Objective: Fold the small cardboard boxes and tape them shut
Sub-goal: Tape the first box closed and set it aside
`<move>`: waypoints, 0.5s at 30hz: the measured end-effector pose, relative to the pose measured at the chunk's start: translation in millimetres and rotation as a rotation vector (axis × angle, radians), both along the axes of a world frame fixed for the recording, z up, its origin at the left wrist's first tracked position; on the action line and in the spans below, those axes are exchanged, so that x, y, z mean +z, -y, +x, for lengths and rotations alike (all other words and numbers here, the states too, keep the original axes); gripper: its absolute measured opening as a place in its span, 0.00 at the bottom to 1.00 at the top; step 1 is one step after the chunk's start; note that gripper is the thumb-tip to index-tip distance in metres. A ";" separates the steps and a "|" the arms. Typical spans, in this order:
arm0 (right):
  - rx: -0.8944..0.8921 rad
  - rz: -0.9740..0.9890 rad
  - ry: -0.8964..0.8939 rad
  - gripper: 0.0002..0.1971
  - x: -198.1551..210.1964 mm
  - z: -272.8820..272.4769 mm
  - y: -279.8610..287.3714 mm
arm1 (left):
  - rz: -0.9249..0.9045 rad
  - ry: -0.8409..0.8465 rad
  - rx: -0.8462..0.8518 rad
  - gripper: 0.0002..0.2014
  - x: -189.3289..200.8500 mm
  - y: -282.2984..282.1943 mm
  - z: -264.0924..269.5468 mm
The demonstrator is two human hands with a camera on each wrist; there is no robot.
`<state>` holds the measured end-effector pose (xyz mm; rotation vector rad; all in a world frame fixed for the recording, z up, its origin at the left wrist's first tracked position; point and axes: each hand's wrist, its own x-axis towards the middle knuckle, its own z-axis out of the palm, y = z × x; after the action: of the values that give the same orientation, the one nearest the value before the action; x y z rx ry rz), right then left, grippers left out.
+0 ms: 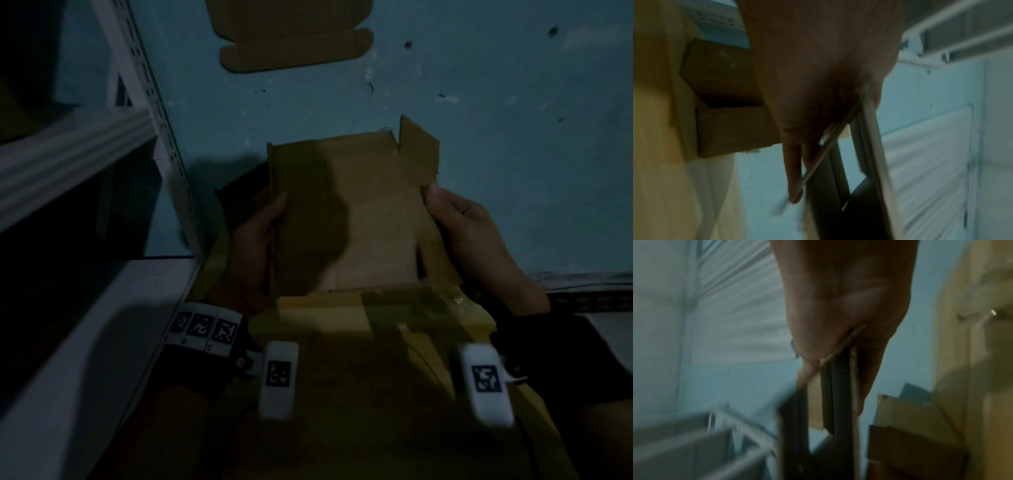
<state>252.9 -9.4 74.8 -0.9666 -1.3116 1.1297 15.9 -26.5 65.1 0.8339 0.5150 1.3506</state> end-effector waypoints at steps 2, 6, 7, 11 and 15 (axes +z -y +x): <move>0.020 -0.043 0.068 0.23 3.5 -7.2 3.9 | 0.007 -0.170 0.096 0.20 -2.7 -2.1 5.0; 0.089 -0.081 0.155 0.49 10.2 -10.9 24.0 | -0.048 -0.611 0.160 0.38 -10.9 -3.3 15.8; 0.053 -0.080 0.241 0.70 12.1 -11.7 28.3 | -0.051 -0.718 0.179 0.39 -14.1 -4.4 17.6; 0.154 -0.099 0.057 0.48 4.4 -13.1 15.1 | -0.011 -0.873 0.272 0.45 -19.3 -9.1 22.3; 0.230 -0.087 -0.117 0.32 5.5 -3.8 5.0 | -0.009 -0.829 0.442 0.38 -21.1 -12.9 15.1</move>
<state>249.1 -14.4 80.3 -0.8137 -1.3111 1.4082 31.0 -13.6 44.0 1.3213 1.4122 1.3492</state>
